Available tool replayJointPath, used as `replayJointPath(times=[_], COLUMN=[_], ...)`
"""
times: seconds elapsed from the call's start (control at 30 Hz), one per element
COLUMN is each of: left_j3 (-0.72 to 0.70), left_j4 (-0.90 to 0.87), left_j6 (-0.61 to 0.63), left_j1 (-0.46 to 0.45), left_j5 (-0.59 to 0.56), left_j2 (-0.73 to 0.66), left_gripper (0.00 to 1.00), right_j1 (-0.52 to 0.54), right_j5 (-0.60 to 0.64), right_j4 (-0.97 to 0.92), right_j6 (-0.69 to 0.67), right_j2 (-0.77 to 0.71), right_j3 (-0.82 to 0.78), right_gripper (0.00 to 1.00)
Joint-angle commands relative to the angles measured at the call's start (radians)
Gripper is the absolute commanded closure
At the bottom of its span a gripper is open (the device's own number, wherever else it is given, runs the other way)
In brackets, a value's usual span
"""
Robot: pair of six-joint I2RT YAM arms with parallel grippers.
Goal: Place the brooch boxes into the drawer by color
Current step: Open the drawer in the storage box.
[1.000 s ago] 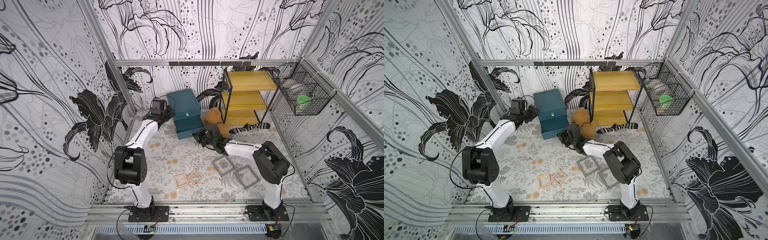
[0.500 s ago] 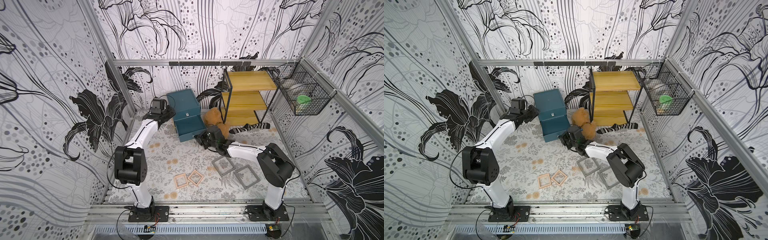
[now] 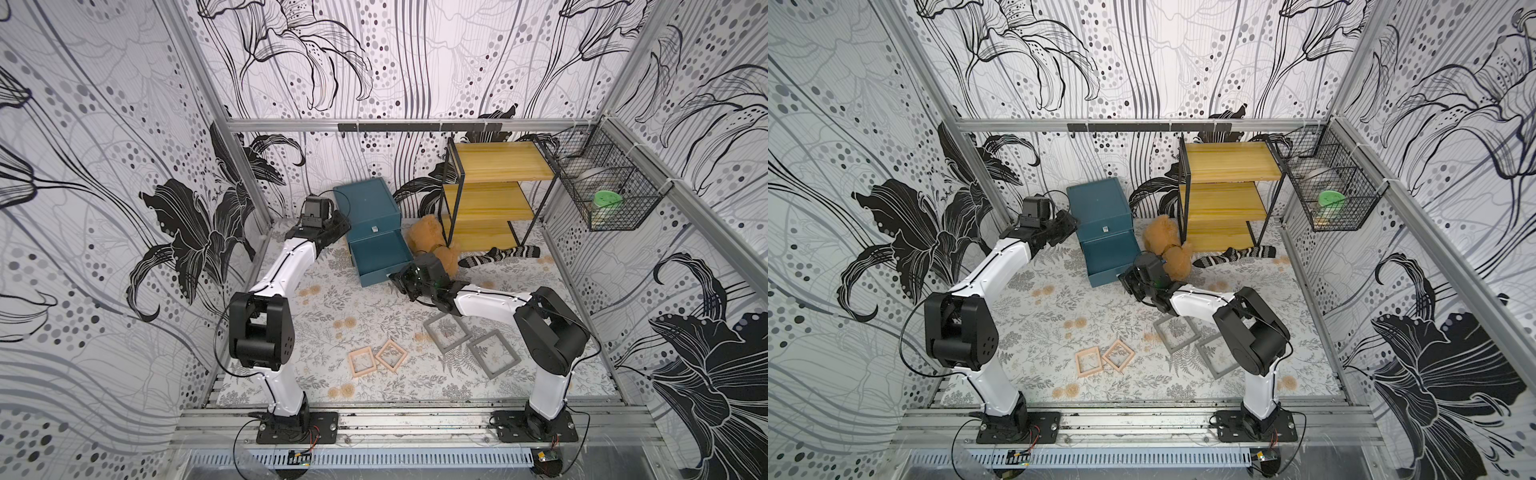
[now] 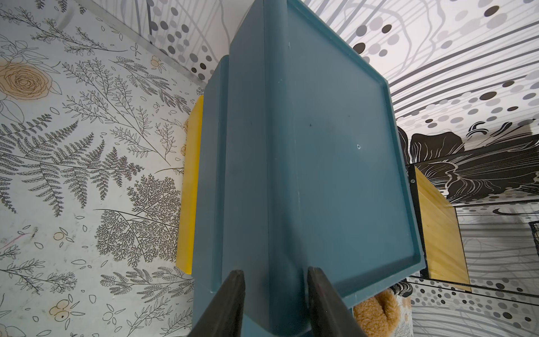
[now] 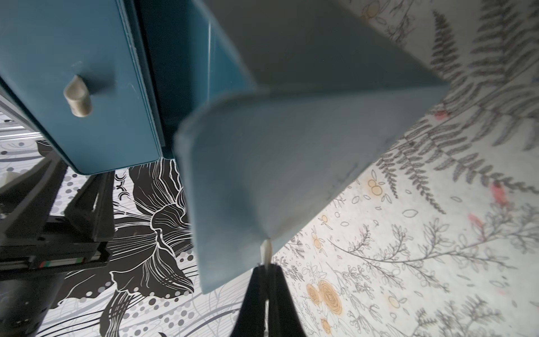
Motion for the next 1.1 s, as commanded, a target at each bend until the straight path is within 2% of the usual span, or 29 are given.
replayJointPath(times=[0.0, 0.1, 0.37, 0.67, 0.83, 1.07], left_j3=[0.025, 0.028, 0.028, 0.033, 0.037, 0.024], left_j4=[-0.035, -0.036, -0.037, -0.049, -0.061, -0.096], left_j6=[0.011, 0.011, 0.012, 0.010, 0.003, -0.013], left_j1=[0.006, 0.006, 0.006, 0.006, 0.004, -0.024], left_j5=[0.006, 0.006, 0.004, -0.020, -0.052, -0.128], left_j2=[0.013, 0.009, 0.002, -0.031, -0.068, -0.149], left_gripper=[0.60, 0.59, 0.57, 0.46, 0.42, 0.39], right_j1=[0.006, 0.006, 0.005, 0.007, 0.006, 0.006], right_j5=[0.019, 0.022, 0.026, 0.049, 0.073, 0.114], right_j4=[-0.037, -0.054, -0.071, -0.147, -0.214, -0.311], right_j6=[-0.037, -0.047, -0.067, -0.130, -0.181, -0.279], right_j2=[-0.036, -0.038, -0.050, -0.098, -0.139, -0.234], right_j3=[0.023, 0.033, 0.043, 0.062, 0.073, 0.055], right_gripper=[0.84, 0.78, 0.73, 0.61, 0.55, 0.53])
